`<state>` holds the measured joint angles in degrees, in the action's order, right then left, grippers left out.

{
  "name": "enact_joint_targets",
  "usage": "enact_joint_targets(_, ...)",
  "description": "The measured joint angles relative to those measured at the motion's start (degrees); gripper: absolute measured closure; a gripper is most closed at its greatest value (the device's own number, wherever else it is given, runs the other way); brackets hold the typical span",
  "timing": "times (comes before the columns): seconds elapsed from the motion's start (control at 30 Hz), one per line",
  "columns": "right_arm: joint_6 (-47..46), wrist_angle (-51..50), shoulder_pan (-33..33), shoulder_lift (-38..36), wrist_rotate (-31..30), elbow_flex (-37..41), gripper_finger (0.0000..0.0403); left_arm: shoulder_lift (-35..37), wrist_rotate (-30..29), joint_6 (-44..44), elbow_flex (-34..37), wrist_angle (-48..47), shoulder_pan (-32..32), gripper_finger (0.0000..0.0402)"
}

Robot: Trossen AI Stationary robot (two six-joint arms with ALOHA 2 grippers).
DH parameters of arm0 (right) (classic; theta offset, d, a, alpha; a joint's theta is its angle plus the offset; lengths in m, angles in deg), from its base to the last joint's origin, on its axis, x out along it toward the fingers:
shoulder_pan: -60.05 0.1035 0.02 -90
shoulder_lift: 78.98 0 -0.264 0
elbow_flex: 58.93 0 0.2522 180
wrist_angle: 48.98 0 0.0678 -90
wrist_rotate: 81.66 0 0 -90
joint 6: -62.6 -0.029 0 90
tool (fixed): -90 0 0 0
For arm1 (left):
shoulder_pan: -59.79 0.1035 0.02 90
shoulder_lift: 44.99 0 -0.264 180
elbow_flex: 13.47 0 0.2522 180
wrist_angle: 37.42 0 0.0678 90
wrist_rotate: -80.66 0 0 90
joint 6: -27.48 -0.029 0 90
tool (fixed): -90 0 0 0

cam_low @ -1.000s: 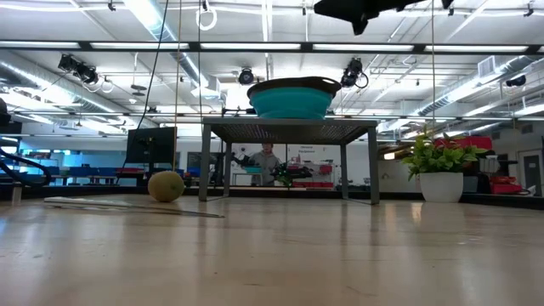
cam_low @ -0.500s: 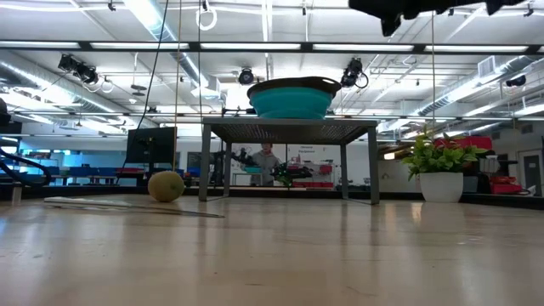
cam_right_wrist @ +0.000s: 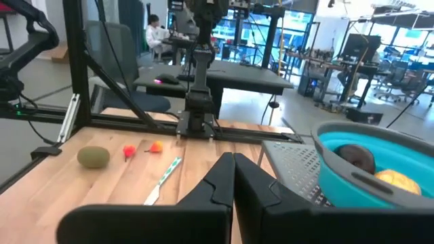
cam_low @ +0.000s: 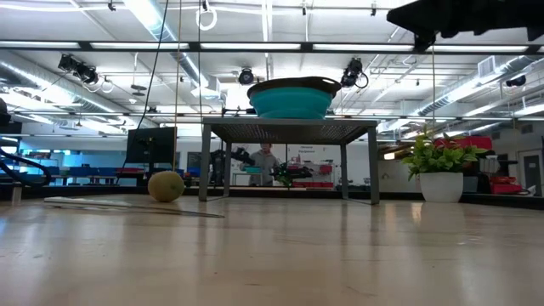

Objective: Pick & Place Fruit
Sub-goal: Put the top kiwi into the blue bin

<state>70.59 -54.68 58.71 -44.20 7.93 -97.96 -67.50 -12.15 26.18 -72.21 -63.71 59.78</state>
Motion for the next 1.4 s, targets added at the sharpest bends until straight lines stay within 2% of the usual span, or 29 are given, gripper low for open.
enact_joint_targets(0.23,-3.0,10.5,0.0,-5.0,1.4,7.7,0.0396,0.0,0.0,0.0,0.0,0.0,0.0,0.0334)
enact_joint_targets(0.5,-3.0,13.6,-0.2,-11.1,-1.0,13.3,0.0396,0.0,0.0,0.0,0.0,0.0,0.0,0.0334)
enact_joint_targets(1.07,-2.2,13.6,-0.2,-19.0,-1.2,20.6,0.0396,0.0,0.0,0.0,0.0,0.0,0.0,0.0334)
enact_joint_targets(1.23,-0.9,13.6,-0.2,-20.3,-3.8,21.8,0.0396,0.0,0.0,0.0,0.0,0.0,0.0,0.0334)
enact_joint_targets(1.4,-0.9,13.7,-0.2,-21.8,-4.0,23.5,0.0396,0.0,0.0,0.0,0.0,0.0,0.0,0.0334)
